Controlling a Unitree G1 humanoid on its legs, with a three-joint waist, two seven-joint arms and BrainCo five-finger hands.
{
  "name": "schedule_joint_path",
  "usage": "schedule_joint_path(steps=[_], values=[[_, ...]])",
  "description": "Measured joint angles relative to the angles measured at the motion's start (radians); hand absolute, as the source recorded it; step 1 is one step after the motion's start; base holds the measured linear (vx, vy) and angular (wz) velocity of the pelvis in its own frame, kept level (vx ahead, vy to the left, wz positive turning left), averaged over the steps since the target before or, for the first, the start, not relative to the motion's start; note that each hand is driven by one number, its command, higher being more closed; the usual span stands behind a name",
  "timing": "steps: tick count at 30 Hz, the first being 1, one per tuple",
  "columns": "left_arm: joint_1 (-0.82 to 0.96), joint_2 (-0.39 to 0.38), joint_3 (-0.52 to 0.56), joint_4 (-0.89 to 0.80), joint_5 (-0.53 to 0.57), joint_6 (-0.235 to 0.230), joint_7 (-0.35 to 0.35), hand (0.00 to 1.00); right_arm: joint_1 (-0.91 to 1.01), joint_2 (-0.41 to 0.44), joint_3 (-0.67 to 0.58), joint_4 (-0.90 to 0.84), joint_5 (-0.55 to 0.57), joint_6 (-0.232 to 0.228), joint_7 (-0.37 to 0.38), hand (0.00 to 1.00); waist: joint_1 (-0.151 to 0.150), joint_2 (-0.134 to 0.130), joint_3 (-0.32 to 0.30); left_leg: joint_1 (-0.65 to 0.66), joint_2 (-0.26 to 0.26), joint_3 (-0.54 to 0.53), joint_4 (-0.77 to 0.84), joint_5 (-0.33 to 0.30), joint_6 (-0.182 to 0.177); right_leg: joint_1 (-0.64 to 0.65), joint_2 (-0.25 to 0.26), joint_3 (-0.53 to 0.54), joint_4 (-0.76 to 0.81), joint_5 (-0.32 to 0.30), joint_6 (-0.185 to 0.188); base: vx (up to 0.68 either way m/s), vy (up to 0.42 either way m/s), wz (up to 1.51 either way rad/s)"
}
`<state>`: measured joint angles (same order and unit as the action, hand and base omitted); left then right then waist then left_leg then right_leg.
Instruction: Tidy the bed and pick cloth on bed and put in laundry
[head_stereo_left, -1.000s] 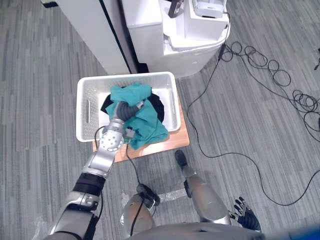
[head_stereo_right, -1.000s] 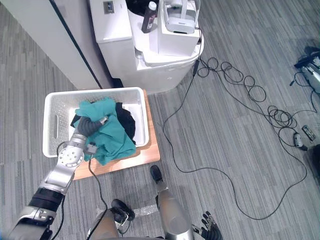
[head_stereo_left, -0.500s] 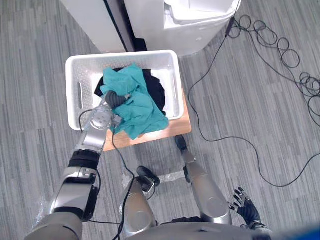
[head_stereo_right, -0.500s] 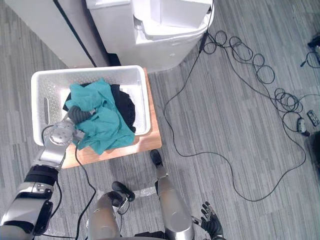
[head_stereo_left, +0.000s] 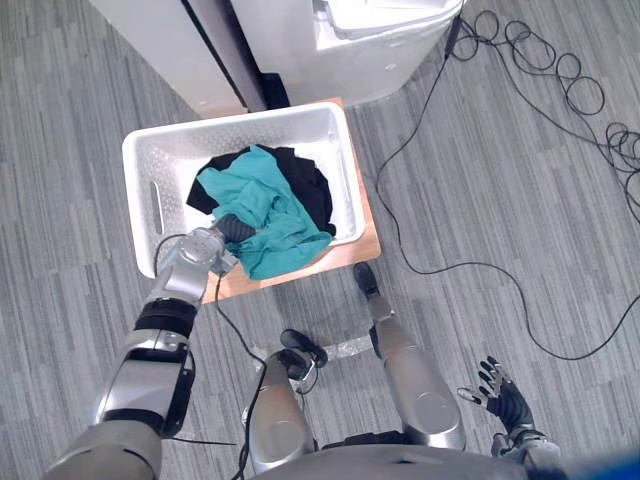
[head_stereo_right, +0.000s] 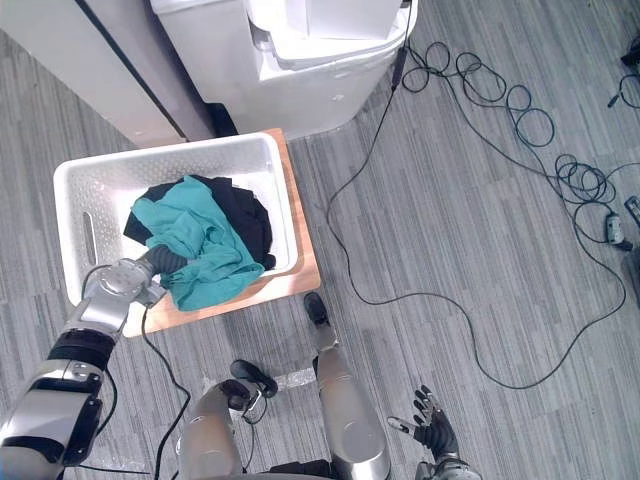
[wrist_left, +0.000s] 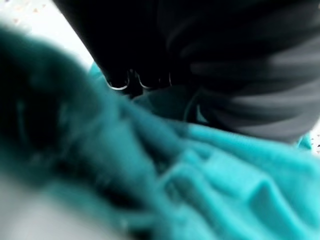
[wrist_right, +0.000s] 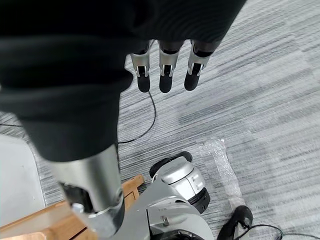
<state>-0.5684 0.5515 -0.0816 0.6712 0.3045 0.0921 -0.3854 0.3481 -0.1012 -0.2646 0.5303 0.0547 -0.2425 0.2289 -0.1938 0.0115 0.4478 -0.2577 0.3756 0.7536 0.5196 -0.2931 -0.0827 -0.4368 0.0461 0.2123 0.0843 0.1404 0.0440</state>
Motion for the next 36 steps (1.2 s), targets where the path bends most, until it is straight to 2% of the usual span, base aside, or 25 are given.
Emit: schedule_joint_path(steps=[3,6,9,12,14,19,23,27,31,33,36], values=[[0.0,0.062,-0.029,-0.038,-0.002,-0.017,-0.028,0.0,0.0,0.002,0.003,-0.004,0.0,0.011,-0.024,0.0,-0.007,0.004,0.002,0.033,-0.029,-0.001,-0.04,0.015,0.004,0.026,-0.017,-0.007,-0.001,-0.003,0.003,0.0,-0.055,0.1],[0.004,0.129,-0.034,-0.099,-0.01,-0.033,-0.075,0.0,0.001,0.003,0.022,-0.005,0.0,0.058,-0.042,0.0,-0.005,0.006,0.0,0.066,-0.038,-0.014,-0.061,0.022,0.003,0.066,-0.025,-0.032,-0.007,-0.007,0.0,-0.01,-0.062,0.16],[0.014,0.181,-0.036,-0.163,-0.011,-0.059,-0.129,0.0,0.003,0.002,0.036,-0.004,0.0,0.104,-0.047,0.0,-0.001,0.021,-0.01,0.075,-0.044,-0.034,-0.082,0.03,0.001,0.099,-0.039,-0.065,-0.023,-0.014,-0.005,-0.01,-0.06,0.34],[0.04,0.216,-0.06,-0.215,-0.027,-0.082,-0.178,0.0,0.003,-0.001,0.04,-0.002,0.002,0.141,-0.055,0.0,0.022,0.037,-0.038,0.092,-0.045,-0.037,-0.102,0.049,0.0,0.128,-0.044,-0.091,-0.042,-0.014,-0.005,0.03,-0.057,0.23],[0.06,0.237,-0.077,-0.248,-0.059,-0.103,-0.211,0.0,0.003,-0.003,0.039,0.007,0.007,0.163,-0.057,0.0,0.04,0.037,-0.083,0.101,-0.052,-0.05,-0.125,0.063,-0.003,0.14,-0.047,-0.102,-0.052,-0.014,-0.005,0.04,-0.047,0.19],[0.13,0.291,-0.079,-0.325,-0.12,-0.138,-0.312,0.0,0.001,0.001,0.04,0.037,0.021,0.197,-0.055,0.0,0.059,0.032,-0.163,0.154,-0.072,-0.069,-0.178,0.083,-0.01,0.208,-0.057,-0.13,-0.085,-0.014,-0.006,0.03,-0.034,0.16],[0.175,0.333,-0.071,-0.395,-0.166,-0.159,-0.35,0.0,0.001,0.001,0.028,0.091,0.041,0.238,-0.055,0.0,0.078,0.025,-0.216,0.19,-0.099,-0.088,-0.228,0.102,-0.012,0.258,-0.07,-0.145,-0.123,-0.014,-0.006,0.01,-0.029,0.19],[0.229,0.335,0.036,-0.423,-0.289,-0.159,-0.313,0.0,-0.001,0.003,-0.002,0.156,0.046,0.271,-0.053,0.0,0.089,0.013,-0.271,0.221,-0.12,-0.115,-0.277,0.123,-0.017,0.308,-0.078,-0.169,-0.156,-0.014,-0.006,0.01,-0.024,0.16],[0.327,0.314,0.219,-0.424,-0.516,-0.112,-0.282,0.0,-0.004,0.004,-0.042,0.198,0.06,0.307,-0.045,0.0,0.098,-0.004,-0.312,0.249,-0.145,-0.133,-0.334,0.149,-0.019,0.33,-0.084,-0.176,-0.168,-0.014,-0.006,0.02,-0.012,0.09],[0.413,0.242,0.286,-0.417,-0.593,-0.085,-0.27,0.0,-0.007,0.0,-0.056,0.2,0.061,0.329,-0.042,0.0,0.105,-0.005,-0.324,0.286,-0.16,-0.133,-0.375,0.167,-0.021,0.354,-0.088,-0.188,-0.173,-0.017,-0.002,0.02,0.005,0.07],[0.551,0.079,0.32,-0.398,-0.612,-0.076,-0.243,0.0,-0.021,0.001,-0.064,0.207,0.062,0.352,-0.038,0.0,0.112,-0.009,-0.359,0.325,-0.178,-0.136,-0.425,0.183,-0.023,0.379,-0.094,-0.201,-0.172,-0.031,0.004,0.03,0.007,0.09]])
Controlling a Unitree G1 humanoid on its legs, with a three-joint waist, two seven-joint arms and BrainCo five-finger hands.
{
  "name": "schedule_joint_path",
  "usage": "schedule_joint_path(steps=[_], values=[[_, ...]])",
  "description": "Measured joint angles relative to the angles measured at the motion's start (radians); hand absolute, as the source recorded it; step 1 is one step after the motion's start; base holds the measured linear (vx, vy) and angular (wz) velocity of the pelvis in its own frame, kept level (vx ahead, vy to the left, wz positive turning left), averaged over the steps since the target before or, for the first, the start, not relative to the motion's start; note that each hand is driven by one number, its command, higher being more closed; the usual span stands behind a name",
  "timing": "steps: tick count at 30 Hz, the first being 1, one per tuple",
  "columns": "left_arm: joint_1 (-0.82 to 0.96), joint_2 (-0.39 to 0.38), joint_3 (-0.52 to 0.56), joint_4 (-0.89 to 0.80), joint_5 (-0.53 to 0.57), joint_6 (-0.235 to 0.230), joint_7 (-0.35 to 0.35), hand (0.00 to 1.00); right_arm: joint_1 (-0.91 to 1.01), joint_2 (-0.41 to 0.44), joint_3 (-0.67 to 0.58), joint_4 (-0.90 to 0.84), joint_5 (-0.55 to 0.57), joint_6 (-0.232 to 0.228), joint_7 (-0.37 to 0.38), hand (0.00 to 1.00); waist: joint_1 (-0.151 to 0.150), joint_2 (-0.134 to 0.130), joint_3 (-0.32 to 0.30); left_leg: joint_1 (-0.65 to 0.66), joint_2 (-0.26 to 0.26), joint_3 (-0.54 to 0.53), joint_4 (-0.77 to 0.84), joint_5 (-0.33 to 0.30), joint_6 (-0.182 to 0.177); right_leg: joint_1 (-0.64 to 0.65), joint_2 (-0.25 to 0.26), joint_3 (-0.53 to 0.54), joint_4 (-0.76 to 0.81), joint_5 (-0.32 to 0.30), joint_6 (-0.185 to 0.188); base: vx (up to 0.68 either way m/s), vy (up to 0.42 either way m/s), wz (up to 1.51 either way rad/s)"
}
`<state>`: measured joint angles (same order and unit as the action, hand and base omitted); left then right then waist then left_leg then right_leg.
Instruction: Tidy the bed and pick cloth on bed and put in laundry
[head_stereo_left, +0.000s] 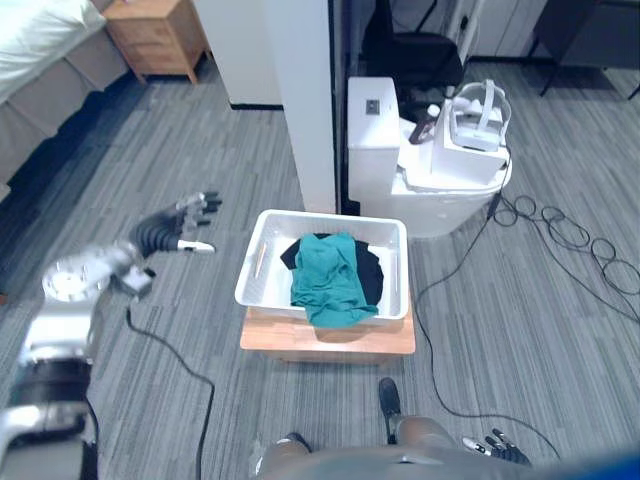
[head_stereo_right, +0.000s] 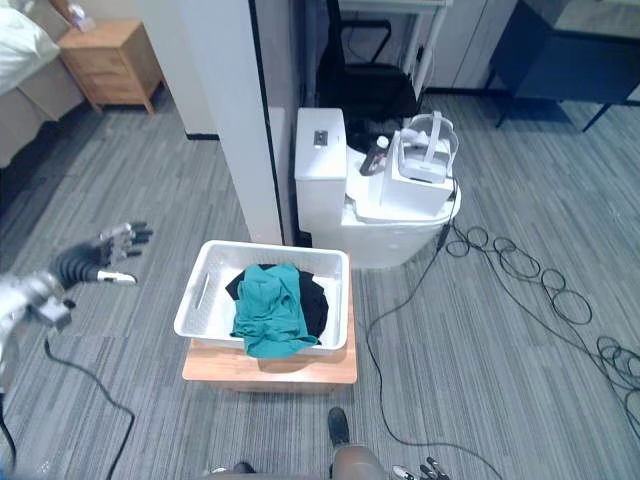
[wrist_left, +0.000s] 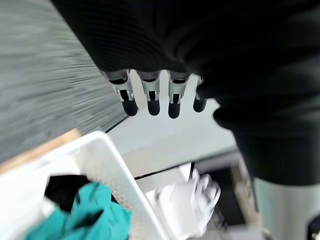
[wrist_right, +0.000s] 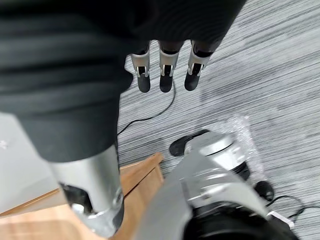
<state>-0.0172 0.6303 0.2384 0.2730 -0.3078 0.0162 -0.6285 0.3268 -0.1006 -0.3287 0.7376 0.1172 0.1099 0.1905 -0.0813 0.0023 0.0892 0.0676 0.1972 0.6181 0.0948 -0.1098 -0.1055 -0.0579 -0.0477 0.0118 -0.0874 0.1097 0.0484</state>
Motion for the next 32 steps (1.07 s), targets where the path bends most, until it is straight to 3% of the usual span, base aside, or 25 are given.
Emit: schedule_joint_path(steps=[2,5,9,13,17,23,25,32], values=[[0.103,-0.162,-0.005,0.07,0.005,0.0,0.06,0.0,-0.016,0.001,0.0,0.014,0.0,0.013,0.001,0.0,0.02,-0.006,-0.033,0.023,-0.014,0.0,-0.03,0.006,0.0,0.011,-0.005,-0.001,0.004,-0.015,0.003,0.0,0.011,0.02],[0.209,-0.322,-0.012,0.199,0.025,0.003,0.142,0.0,-0.031,0.003,0.0,0.036,0.015,0.019,0.0,0.0,0.042,-0.012,-0.058,0.056,-0.025,-0.002,-0.057,0.012,0.0,0.018,-0.009,-0.009,0.034,-0.042,0.007,0.0,0.015,0.06],[0.302,-0.433,0.001,0.339,0.101,-0.028,0.217,0.0,-0.053,0.007,-0.001,0.042,0.014,0.017,0.0,0.0,0.05,-0.027,-0.084,0.084,-0.033,-0.002,-0.074,0.012,0.0,0.044,-0.014,-0.017,0.04,-0.057,0.009,0.0,0.003,0.06],[0.316,-0.519,0.043,0.453,0.185,-0.063,0.284,0.0,-0.067,0.012,-0.014,0.044,0.014,-0.001,0.004,0.0,0.069,-0.012,-0.088,0.101,-0.042,0.003,-0.084,0.012,0.001,0.053,-0.021,-0.016,0.048,-0.068,0.013,-0.03,-0.004,-0.01],[0.32,-0.572,0.091,0.548,0.259,-0.08,0.339,0.0,-0.076,0.024,-0.026,0.05,0.006,-0.005,0.012,0.0,0.071,0.001,-0.093,0.125,-0.041,0.005,-0.096,0.011,-0.001,0.067,-0.017,-0.02,0.047,-0.077,0.012,0.0,-0.008,0.0],[0.319,-0.626,0.163,0.598,0.33,-0.006,0.412,0.0,-0.092,0.058,-0.046,0.089,-0.024,-0.034,0.021,0.0,0.075,0.009,-0.099,0.127,-0.029,0.012,-0.098,0.008,-0.01,0.072,-0.004,-0.019,0.032,-0.08,0.009,0.01,-0.041,-0.02],[0.313,-0.626,0.166,0.615,0.333,0.02,0.416,0.0,-0.098,0.062,-0.043,0.11,-0.027,-0.041,0.021,0.0,0.077,0.012,-0.101,0.143,-0.022,0.023,-0.101,0.006,-0.016,0.079,0.006,-0.015,0.03,-0.081,0.007,0.04,-0.049,-0.11],[0.289,-0.646,0.163,0.618,0.285,0.021,0.411,0.0,-0.111,0.061,-0.009,0.111,-0.058,-0.04,0.021,0.0,0.084,0.025,-0.082,0.161,-0.018,0.029,-0.112,0.006,-0.023,0.1,0.013,-0.017,0.016,-0.082,0.007,0.01,-0.028,-0.03]])
